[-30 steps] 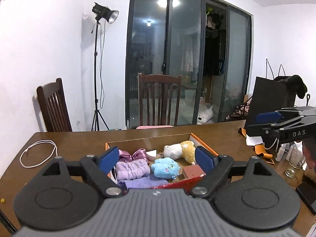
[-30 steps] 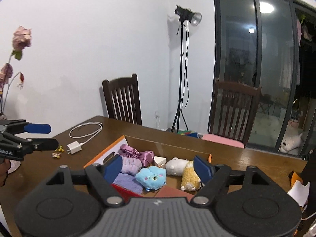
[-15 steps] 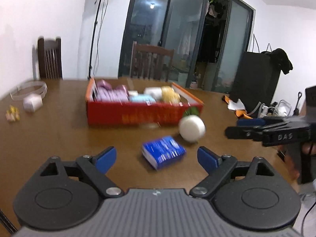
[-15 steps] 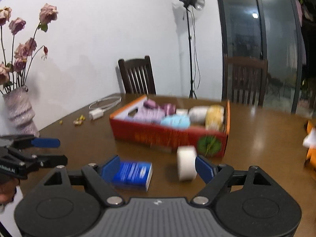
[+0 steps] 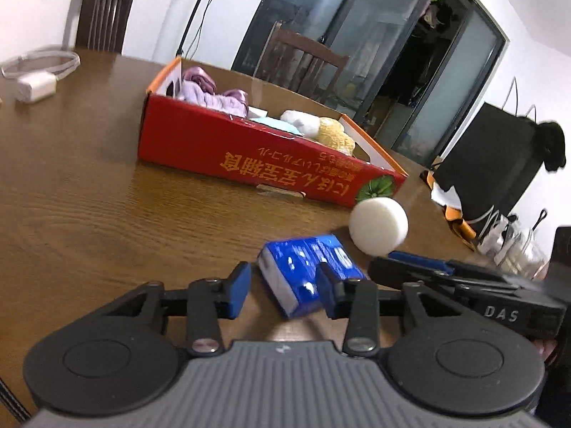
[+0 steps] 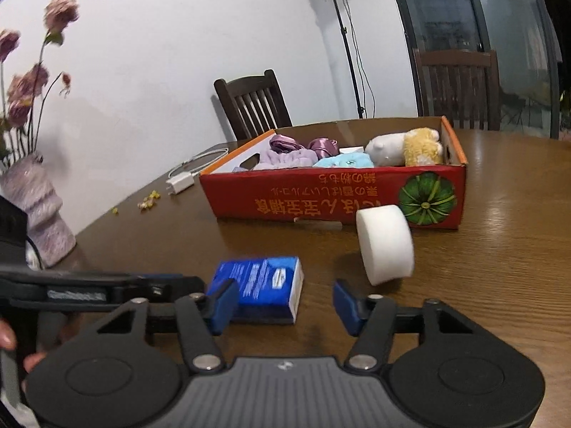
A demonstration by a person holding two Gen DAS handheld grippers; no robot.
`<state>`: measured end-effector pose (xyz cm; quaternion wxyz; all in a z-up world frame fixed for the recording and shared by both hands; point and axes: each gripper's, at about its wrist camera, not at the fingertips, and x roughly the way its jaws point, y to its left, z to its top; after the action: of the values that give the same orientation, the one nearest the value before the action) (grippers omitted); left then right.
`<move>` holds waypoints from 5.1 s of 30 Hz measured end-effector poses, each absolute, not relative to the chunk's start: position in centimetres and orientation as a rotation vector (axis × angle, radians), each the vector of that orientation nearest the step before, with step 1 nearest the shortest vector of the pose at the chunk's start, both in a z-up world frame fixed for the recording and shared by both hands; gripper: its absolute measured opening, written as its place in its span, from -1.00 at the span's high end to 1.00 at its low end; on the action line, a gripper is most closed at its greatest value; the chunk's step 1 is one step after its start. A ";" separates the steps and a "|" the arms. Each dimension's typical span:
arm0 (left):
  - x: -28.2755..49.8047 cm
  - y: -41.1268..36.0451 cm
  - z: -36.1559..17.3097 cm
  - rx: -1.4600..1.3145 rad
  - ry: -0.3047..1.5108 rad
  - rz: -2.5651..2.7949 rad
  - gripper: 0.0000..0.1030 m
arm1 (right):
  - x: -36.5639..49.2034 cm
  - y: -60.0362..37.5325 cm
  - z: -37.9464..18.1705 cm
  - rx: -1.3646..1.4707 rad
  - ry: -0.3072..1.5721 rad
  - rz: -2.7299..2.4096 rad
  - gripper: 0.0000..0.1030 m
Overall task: Organize soft objects
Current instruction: 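Grasp the blue-and-white carton with the right gripper and lift it, then carry the blue carton into the box and open the right gripper, then move the right gripper back toward the white foam cylinder, then grasp the white foam cylinder with the right gripper and lift it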
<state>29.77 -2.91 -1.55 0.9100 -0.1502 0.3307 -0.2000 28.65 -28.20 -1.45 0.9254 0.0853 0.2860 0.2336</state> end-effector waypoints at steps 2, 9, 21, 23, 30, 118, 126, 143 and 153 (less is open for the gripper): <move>30.7 -2.9 -2.0 -0.330 0.684 -0.434 0.21 | 29.6 -28.1 -1.9 0.199 0.589 0.481 0.15; 32.5 -2.5 -3.0 -0.377 0.696 -0.528 0.19 | 31.9 -27.9 -3.6 0.259 0.651 0.519 0.34; 33.4 -1.6 -3.7 -0.473 0.735 -0.593 0.21 | 32.4 -28.9 -4.8 0.372 0.656 0.566 0.45; 33.3 -1.7 -3.7 -0.469 0.735 -0.594 0.21 | 32.5 -29.0 -4.8 0.382 0.657 0.564 0.46; 33.3 -2.0 -3.7 -0.448 0.732 -0.583 0.29 | 32.6 -28.9 -4.9 0.390 0.659 0.561 0.46; 19.1 -2.4 6.8 -0.083 0.252 -0.238 -0.96 | 21.8 -30.8 6.4 -0.054 0.363 0.293 -0.60; 20.3 -2.1 4.4 -0.089 0.330 -0.258 -0.96 | 21.2 -31.4 2.6 0.016 0.424 0.280 -0.60; 28.4 -2.6 0.5 -0.207 0.467 -0.371 -0.96 | 33.2 -29.6 -1.2 0.334 0.654 0.599 0.47; 30.6 -3.2 -1.8 -0.319 0.583 -0.492 -0.54 | 33.1 -30.5 -3.2 0.374 0.704 0.494 -0.10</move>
<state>30.62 -3.17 -1.78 0.9157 -0.1550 0.2833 -0.2391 33.12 -30.51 -3.23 0.8920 0.1804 0.3393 0.2380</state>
